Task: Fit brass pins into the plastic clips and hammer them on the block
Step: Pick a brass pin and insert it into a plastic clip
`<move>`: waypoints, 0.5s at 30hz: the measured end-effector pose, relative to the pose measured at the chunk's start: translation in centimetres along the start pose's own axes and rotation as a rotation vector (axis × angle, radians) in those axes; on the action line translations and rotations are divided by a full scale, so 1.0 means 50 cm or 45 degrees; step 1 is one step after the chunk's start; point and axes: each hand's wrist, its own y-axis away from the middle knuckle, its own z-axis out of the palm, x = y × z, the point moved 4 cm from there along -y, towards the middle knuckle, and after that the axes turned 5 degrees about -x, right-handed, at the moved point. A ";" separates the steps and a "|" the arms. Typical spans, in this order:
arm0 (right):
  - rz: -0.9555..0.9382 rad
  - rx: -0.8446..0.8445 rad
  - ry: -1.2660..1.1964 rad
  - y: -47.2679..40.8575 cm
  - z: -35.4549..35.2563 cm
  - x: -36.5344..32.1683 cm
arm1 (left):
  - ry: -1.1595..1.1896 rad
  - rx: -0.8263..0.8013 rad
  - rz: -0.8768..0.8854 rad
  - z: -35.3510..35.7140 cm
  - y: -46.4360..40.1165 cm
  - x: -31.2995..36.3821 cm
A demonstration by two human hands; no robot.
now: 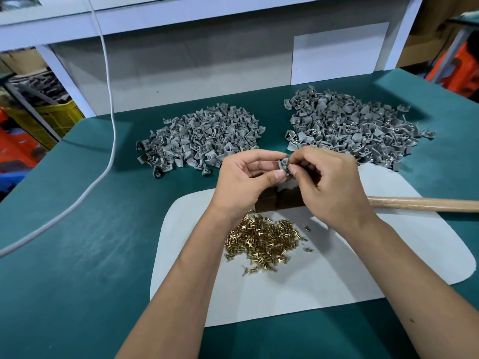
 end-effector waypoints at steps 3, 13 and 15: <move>0.047 0.005 -0.018 0.001 0.001 0.001 | 0.005 0.005 -0.017 0.001 0.000 -0.003; 0.088 -0.080 0.023 -0.002 0.001 -0.005 | -0.078 -0.004 -0.002 0.006 0.000 0.008; 0.101 -0.114 0.037 -0.003 0.003 -0.003 | -0.099 0.008 -0.002 0.007 0.000 0.008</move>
